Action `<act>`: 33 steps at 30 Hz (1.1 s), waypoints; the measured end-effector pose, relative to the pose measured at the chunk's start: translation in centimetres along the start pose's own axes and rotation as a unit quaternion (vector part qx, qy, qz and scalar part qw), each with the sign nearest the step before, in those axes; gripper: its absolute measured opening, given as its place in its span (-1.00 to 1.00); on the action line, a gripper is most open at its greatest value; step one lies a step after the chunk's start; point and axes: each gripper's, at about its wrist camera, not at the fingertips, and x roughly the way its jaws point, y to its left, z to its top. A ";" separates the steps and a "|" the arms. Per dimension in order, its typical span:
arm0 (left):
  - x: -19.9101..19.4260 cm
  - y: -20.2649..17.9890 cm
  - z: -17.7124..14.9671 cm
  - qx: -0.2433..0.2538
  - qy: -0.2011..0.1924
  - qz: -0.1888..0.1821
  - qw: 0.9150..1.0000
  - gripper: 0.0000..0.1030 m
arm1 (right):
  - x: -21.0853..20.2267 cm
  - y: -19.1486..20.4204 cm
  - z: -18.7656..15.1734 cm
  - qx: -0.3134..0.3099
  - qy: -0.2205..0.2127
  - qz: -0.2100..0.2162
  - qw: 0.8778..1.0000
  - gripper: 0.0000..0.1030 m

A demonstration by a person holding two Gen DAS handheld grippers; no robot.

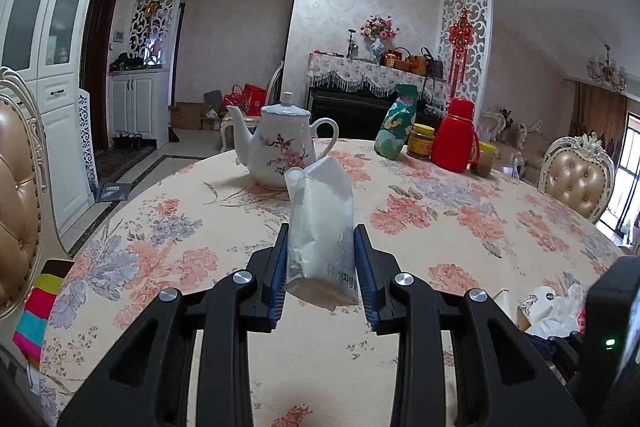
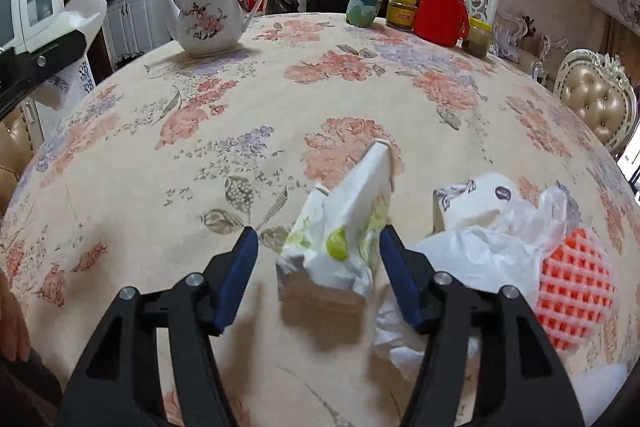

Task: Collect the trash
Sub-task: 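Lift both tissue packs and turn toward the pink bin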

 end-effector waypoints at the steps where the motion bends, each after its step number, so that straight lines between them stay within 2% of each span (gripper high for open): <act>1: 0.1 0.1 0.0 -0.002 0.002 -0.001 1.000 -0.40 | 0.3 0.1 0.0 -0.003 0.006 -0.005 1.000 0.19; 2: 0.2 0.1 -0.1 -0.003 0.003 -0.001 1.000 -0.40 | 0.4 0.1 -0.1 -0.003 0.004 -0.008 1.000 0.18; 3: 0.3 0.0 -0.1 -0.003 0.004 0.000 1.000 -0.40 | 0.4 0.0 -0.2 -0.002 0.004 -0.011 1.000 0.04; 4: 0.3 0.1 -0.1 -0.004 0.005 0.000 1.000 -0.40 | 0.0 -0.2 -0.3 0.002 -0.003 -0.007 1.000 -0.02; 8: 0.3 0.1 -0.2 -0.001 0.005 0.000 1.000 -0.40 | -1.5 -0.7 -0.8 0.014 -0.027 0.012 0.999 -0.13; 11: 0.2 0.1 -0.2 -0.003 0.002 -0.002 1.000 -0.40 | -3.7 -1.2 -1.1 0.023 -0.063 0.041 0.997 -0.13; 15: 0.2 0.1 -0.2 -0.001 0.002 -0.004 1.000 -0.40 | -7.1 -1.6 -1.2 0.022 -0.106 0.051 0.993 -0.13; 19: 0.0 -0.1 -0.3 0.001 -0.001 -0.010 1.000 -0.40 | -9.8 -2.2 -1.3 0.025 -0.140 0.049 0.989 -0.12; 25: -1.1 -1.1 -0.5 0.021 -0.017 -0.033 0.999 -0.40 | -13.3 -3.8 -2.7 0.041 -0.183 0.019 0.982 -0.11; 28: -2.6 -1.6 -0.4 0.024 -0.033 -0.057 0.998 -0.40 | -14.8 -4.7 -3.5 0.055 -0.197 0.014 0.979 -0.11; 33: -6.0 -2.7 -0.2 0.030 -0.025 -0.087 0.995 -0.40 | -17.0 -5.8 -4.9 0.064 -0.212 0.008 0.975 -0.11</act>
